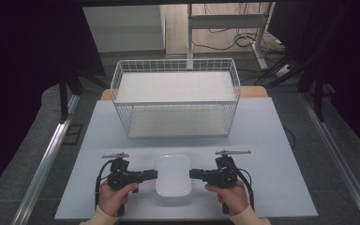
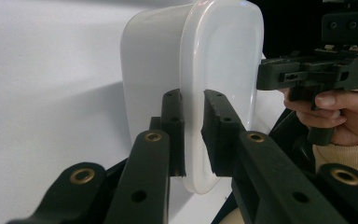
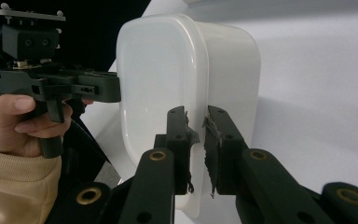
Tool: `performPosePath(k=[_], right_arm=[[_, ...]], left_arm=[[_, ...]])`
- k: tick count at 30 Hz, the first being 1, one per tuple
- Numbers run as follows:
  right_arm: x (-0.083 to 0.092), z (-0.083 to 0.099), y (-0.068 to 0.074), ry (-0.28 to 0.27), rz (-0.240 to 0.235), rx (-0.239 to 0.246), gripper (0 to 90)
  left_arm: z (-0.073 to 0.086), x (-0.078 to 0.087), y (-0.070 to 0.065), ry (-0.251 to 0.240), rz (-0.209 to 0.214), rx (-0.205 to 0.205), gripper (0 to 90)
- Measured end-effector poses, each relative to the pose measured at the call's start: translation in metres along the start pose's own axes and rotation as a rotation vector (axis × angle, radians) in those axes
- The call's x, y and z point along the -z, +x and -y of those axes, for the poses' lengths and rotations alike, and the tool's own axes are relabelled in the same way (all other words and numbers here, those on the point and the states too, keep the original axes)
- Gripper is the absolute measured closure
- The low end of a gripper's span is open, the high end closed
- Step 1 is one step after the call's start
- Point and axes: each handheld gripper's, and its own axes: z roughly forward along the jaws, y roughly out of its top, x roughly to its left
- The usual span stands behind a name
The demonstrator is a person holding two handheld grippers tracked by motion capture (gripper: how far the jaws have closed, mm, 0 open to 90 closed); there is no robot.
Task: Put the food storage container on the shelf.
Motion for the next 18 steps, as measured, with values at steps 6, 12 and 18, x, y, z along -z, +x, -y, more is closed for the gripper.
performPosePath(k=[6,12,18], right_arm=[[0.005,-0.005,0.01,-0.026,0.0,0.049,80.3],[0.01,-0.016,0.017,-0.041,0.003,0.094,80.4],[0.018,-0.026,0.022,-0.067,-0.002,0.125,80.4]], left_arm=[[-0.006,0.007,-0.006,-0.019,-0.002,-0.034,79.5],[-0.015,0.012,-0.012,-0.039,-0.008,-0.062,79.4],[-0.028,0.017,-0.021,-0.058,-0.007,-0.088,79.5]])
